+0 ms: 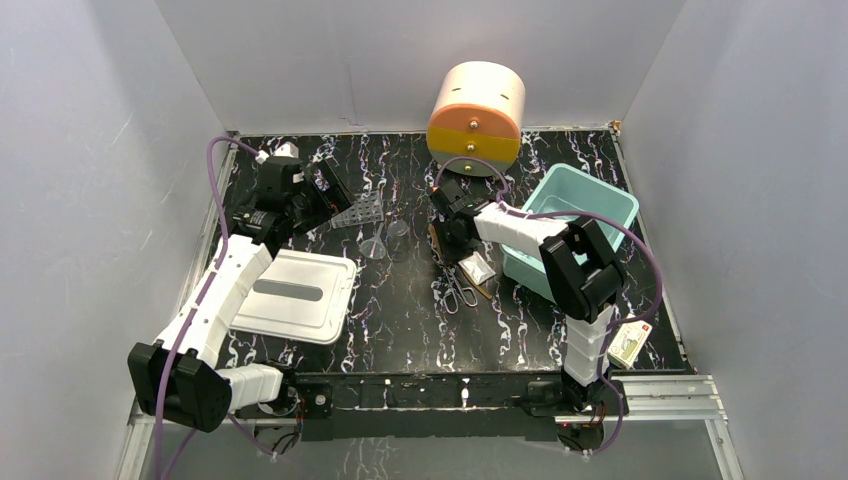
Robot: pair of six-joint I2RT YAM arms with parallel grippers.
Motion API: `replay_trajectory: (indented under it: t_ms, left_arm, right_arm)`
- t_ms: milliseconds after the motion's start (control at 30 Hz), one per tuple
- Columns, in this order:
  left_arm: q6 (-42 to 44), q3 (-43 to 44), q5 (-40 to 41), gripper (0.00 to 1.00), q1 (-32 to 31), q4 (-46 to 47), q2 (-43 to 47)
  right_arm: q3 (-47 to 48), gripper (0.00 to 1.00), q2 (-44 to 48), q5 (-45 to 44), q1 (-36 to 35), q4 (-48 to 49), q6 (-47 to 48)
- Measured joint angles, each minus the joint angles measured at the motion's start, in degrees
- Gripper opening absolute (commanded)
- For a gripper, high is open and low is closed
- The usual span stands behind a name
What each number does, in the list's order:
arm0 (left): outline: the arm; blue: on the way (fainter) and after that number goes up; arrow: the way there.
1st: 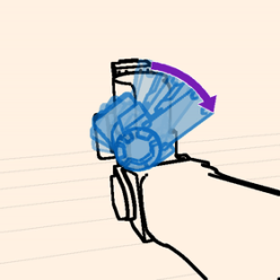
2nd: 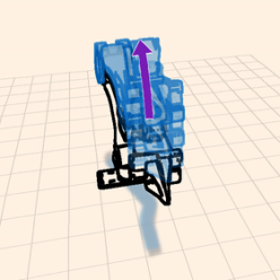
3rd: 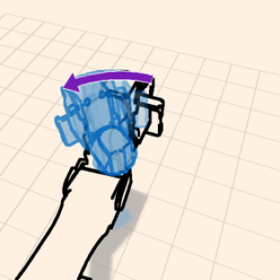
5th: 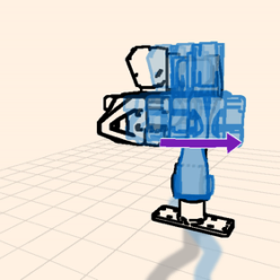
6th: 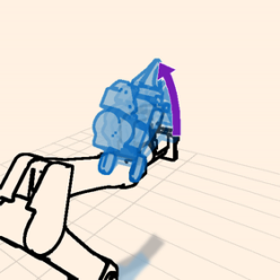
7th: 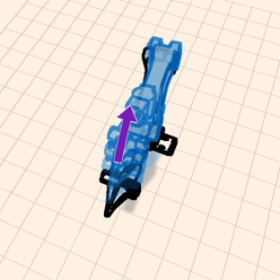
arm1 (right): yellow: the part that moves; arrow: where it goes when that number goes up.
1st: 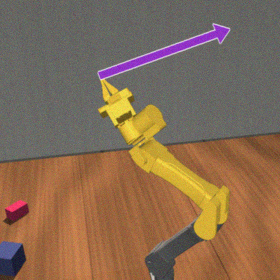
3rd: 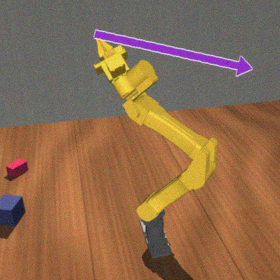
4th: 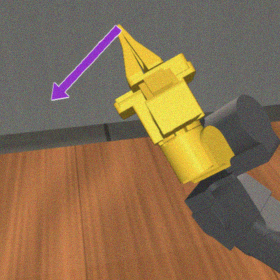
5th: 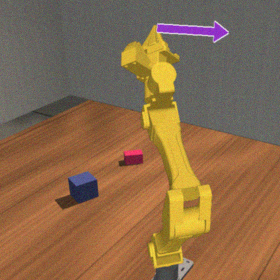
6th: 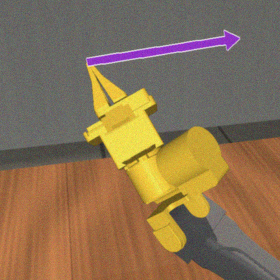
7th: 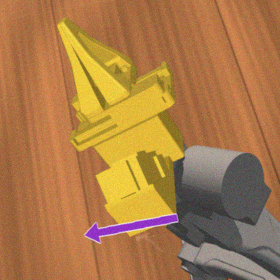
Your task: Organize the chemistry lab equipment
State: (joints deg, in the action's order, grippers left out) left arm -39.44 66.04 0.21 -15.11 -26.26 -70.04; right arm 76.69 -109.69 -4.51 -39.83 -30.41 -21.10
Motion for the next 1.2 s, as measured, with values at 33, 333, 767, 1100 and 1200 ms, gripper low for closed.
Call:
replay_trajectory:
  t_ms: [33,333,767,1100,1200]
  left_arm:
    - [0.0,0.0,0.0,0.98,0.0,0.0,0.0]
    - [0.0,0.0,0.0,0.98,0.0,-0.1,0.0]
    - [0.0,0.0,0.0,0.98,0.0,-0.8,0.0]
    - [-0.1,0.0,-0.2,0.98,0.0,-0.8,0.0]
    - [-0.2,0.0,-1.0,0.98,0.0,-0.8,0.0]
  right_arm:
    - [0.0,0.31,-0.2,0.2,0.0,0.2,0.0]
    - [0.0,0.09,-0.2,1.6,0.0,1.0,0.7]
    - [0.0,0.01,1.0,0.8,0.0,1.4,1.6]
    - [0.0,0.00,9.7,-1.6,0.0,3.3,1.8]
    - [0.0,0.01,12.7,-2.8,0.0,4.3,1.9]
